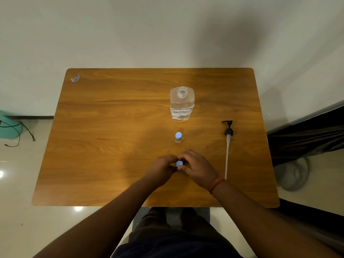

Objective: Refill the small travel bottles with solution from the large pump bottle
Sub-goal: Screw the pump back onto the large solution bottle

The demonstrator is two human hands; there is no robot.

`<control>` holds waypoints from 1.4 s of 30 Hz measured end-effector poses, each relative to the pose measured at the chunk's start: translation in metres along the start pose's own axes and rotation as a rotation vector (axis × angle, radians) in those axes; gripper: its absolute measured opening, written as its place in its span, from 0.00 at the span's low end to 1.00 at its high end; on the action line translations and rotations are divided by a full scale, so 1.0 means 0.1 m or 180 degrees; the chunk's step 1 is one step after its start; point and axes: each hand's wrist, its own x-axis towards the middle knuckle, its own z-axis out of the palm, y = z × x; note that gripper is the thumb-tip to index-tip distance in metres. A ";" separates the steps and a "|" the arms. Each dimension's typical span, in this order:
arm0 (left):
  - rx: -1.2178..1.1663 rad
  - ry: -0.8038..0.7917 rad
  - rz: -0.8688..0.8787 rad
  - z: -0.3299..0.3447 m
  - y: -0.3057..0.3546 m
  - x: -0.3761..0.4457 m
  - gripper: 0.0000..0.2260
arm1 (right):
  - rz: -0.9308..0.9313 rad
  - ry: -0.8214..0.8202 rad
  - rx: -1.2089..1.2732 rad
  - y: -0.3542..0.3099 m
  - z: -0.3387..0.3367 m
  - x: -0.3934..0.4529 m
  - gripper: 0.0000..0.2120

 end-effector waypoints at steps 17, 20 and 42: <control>0.0238 0.0265 -0.0460 -0.56 -0.30 0.14 0.27 | 0.1561 0.1504 -0.0285 0.76 -0.90 0.22 0.12; 0.0034 0.0558 -0.0456 -0.75 -0.23 0.31 0.28 | 0.2012 0.1618 -0.0443 0.97 -1.12 0.32 0.14; -0.0833 0.0668 0.0211 -1.16 0.43 1.30 0.31 | 0.2532 0.0935 -0.0307 1.10 -1.28 0.58 0.11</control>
